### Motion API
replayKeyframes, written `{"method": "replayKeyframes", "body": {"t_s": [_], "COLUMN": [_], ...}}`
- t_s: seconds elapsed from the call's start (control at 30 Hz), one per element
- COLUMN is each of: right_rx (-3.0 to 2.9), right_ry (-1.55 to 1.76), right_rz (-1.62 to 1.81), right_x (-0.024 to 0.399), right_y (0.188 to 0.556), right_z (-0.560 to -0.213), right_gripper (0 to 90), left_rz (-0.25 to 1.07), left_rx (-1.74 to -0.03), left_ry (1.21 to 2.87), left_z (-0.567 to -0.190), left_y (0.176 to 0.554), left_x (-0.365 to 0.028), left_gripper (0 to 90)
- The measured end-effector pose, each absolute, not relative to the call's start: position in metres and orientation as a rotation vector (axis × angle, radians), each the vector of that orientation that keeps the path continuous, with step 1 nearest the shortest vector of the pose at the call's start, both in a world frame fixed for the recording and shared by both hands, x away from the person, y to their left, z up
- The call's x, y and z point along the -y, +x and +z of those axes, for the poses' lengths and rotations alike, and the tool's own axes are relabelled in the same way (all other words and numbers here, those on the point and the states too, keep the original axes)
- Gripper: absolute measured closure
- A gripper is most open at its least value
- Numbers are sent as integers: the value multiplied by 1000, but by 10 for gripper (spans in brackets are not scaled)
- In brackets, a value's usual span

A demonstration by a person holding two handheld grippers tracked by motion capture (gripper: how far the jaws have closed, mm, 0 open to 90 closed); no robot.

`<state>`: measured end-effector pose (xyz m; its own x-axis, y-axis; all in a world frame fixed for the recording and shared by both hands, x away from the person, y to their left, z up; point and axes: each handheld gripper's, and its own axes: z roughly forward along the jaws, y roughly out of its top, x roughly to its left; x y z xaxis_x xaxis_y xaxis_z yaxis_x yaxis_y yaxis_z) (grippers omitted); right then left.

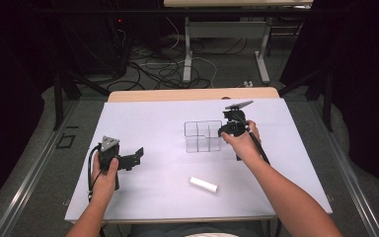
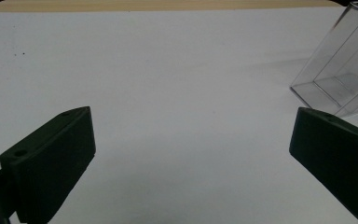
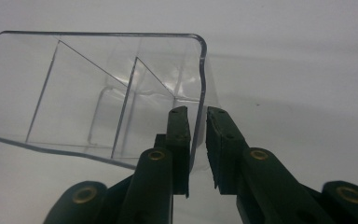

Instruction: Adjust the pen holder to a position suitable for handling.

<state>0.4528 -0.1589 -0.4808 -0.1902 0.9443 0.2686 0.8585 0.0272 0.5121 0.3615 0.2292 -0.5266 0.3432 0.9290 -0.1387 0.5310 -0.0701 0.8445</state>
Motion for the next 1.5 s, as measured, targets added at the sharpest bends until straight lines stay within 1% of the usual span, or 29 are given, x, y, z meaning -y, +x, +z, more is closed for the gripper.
{"method": "replayKeyframes", "body": {"t_s": [0.37, 0.83, 1.2, 1.5], "right_rx": [-2176, -2187, -2207, -2170], "right_ry": [1867, 1898, 1775, 1551], "right_rz": [920, 951, 1081, 1244], "right_x": [142, 140, 148, 162], "right_y": [448, 446, 444, 431], "right_z": [-481, -481, -476, -471], "right_gripper": [771, 736, 656, 558], "left_rz": [570, 571, 569, 568], "left_rx": [-1308, -1304, -1309, -1310], "left_ry": [1737, 1737, 1741, 1738], "left_z": [-526, -527, -527, -527], "left_y": [361, 362, 360, 360], "left_x": [-230, -229, -230, -229], "left_gripper": [1, 1, 1, 1]}}
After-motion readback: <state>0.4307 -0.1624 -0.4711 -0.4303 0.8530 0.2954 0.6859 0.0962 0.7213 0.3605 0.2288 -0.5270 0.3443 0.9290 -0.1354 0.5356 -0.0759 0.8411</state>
